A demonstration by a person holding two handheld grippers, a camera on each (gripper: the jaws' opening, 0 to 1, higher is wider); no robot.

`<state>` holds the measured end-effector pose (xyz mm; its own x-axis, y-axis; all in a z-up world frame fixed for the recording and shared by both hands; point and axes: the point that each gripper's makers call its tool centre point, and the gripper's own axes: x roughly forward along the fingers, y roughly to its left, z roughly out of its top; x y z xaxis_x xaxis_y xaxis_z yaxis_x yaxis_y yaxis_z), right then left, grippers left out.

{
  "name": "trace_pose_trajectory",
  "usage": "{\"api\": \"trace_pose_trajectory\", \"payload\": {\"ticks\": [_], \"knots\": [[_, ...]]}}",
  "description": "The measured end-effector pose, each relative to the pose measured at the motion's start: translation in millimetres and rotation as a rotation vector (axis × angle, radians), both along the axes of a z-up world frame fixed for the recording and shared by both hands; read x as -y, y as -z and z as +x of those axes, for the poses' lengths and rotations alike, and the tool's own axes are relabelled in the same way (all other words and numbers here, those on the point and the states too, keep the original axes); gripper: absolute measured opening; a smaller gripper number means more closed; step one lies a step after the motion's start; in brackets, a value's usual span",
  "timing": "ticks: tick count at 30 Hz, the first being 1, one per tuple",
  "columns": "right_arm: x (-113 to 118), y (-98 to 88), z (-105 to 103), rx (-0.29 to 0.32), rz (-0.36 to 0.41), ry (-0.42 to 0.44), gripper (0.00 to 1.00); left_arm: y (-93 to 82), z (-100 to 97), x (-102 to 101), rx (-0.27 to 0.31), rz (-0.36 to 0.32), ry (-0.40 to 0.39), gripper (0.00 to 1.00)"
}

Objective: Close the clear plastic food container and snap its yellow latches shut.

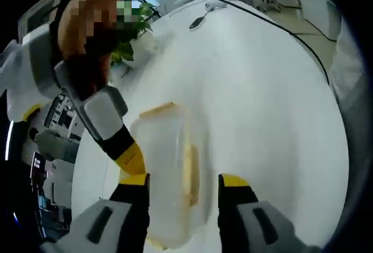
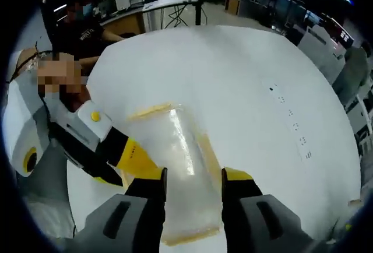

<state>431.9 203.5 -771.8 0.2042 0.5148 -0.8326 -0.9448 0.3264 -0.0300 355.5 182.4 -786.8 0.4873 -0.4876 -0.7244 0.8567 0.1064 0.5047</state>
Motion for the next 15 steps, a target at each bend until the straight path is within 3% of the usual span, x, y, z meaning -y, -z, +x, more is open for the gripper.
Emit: {"api": "trace_pose_trajectory", "payload": {"ticks": [3,5,9,12,14,15], "knots": [[13,-11.4,2,0.006,0.043,0.108,0.30,-3.3,1.6,-9,-0.002,0.023,-0.015,0.44],[19,-25.6,5,0.038,0.120,0.153,0.34,-17.8,8.4,-12,0.024,-0.055,-0.056,0.47],[46,-44.7,4,0.111,0.216,0.219,0.36,-49.8,20.1,-25,0.016,-0.277,-0.207,0.65],[59,-51.2,-4,0.130,0.311,0.258,0.41,-64.3,24.5,-45,-0.006,-0.451,-0.309,0.67],[66,-50.4,-12,0.120,0.366,0.273,0.42,-62.8,25.3,-54,0.014,-0.467,-0.320,0.74],[73,-43.8,-18,0.108,0.360,0.285,0.43,-56.3,25.7,-65,0.020,-0.433,-0.356,0.79]]}}
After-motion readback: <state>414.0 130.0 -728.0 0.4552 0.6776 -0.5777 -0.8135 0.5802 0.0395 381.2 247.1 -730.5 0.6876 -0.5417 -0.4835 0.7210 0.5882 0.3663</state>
